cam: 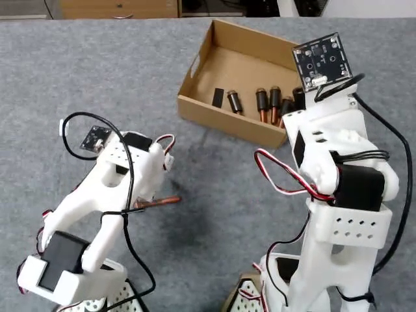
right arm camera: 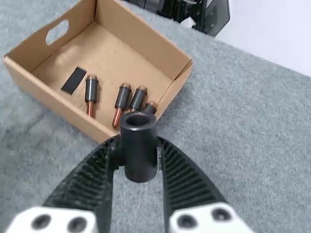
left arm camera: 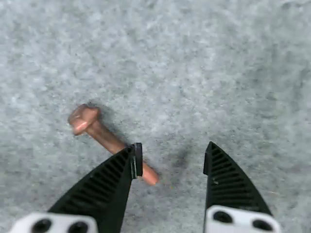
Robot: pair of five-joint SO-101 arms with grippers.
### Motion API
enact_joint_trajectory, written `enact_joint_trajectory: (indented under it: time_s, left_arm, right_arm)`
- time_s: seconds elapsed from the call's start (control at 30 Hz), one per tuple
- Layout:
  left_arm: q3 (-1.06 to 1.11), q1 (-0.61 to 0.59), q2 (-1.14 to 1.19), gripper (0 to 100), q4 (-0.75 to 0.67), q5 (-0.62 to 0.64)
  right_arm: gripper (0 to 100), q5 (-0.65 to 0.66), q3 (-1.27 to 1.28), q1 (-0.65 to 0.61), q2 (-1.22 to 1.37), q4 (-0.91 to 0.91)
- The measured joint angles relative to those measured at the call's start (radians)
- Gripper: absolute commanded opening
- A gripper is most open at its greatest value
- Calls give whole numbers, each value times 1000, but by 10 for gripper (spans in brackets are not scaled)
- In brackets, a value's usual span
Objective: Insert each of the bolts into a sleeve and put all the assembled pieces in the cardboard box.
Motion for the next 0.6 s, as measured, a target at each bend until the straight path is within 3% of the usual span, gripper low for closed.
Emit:
enact_joint_trajectory:
  time_s: [0.2,0.6]
  left_arm:
    - [-12,0,0,216,14,0]
    - [-5,3,0,215,183,0]
  right_arm:
    - [2,0,0,0,0,12]
    - [2,0,0,0,0,9]
